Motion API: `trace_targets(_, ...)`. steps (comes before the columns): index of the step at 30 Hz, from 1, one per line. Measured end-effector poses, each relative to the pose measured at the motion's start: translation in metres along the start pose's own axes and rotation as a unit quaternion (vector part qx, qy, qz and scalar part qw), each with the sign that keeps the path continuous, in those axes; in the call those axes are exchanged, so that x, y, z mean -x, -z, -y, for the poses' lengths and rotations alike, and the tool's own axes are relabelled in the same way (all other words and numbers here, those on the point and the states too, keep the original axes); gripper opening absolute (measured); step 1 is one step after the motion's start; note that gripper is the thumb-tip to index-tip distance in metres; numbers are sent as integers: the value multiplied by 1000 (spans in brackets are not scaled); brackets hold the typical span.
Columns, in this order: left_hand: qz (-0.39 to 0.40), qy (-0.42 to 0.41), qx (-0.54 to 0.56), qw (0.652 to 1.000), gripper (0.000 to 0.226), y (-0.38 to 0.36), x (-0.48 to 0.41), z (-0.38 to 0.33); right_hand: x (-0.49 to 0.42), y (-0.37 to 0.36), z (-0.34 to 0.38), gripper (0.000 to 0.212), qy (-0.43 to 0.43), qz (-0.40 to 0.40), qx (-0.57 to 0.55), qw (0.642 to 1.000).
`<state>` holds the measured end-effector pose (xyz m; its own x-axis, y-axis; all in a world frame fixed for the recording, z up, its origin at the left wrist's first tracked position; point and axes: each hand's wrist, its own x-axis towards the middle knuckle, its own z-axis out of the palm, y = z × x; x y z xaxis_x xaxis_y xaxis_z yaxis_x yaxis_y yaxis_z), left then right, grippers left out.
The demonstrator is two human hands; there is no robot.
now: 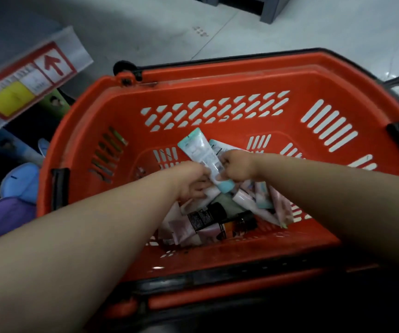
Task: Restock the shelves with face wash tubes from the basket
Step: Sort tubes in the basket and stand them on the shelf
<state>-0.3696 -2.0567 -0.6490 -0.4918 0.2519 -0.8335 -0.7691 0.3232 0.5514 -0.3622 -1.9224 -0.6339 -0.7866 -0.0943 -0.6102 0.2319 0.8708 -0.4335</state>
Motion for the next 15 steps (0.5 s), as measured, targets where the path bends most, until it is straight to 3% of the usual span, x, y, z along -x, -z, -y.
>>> trace_targets(2, -15, -33, 5, 999, 11, 1, 17, -4, 16, 5, 11, 15, 9, -5, -94, 996)
trace_targets(4, -38, -67, -12, 997, 16, 5, 38, -3, 30, 4, 23, 2, 16, -4, -110, 994)
trace_targets(6, -52, -104, -14, 993, 20, 10, 64, 0, 52, 7, 38, 17, 32, -12, -135, 990)
trace_targets(8, -67, -142, 4, 988, 18, 17, 94, 1, 74, 16, 55, 17, 60, -14, -157, 986)
trace_targets(12, -88, -249, 44, 963, 22, 29, 150, -7, 121, 41, 101, 10, 150, -82, -65, 983)
trace_targets(15, -124, -299, 30, 946, 27, 39, 199, -14, 152, 49, 136, 21, 187, -129, -38, 973)
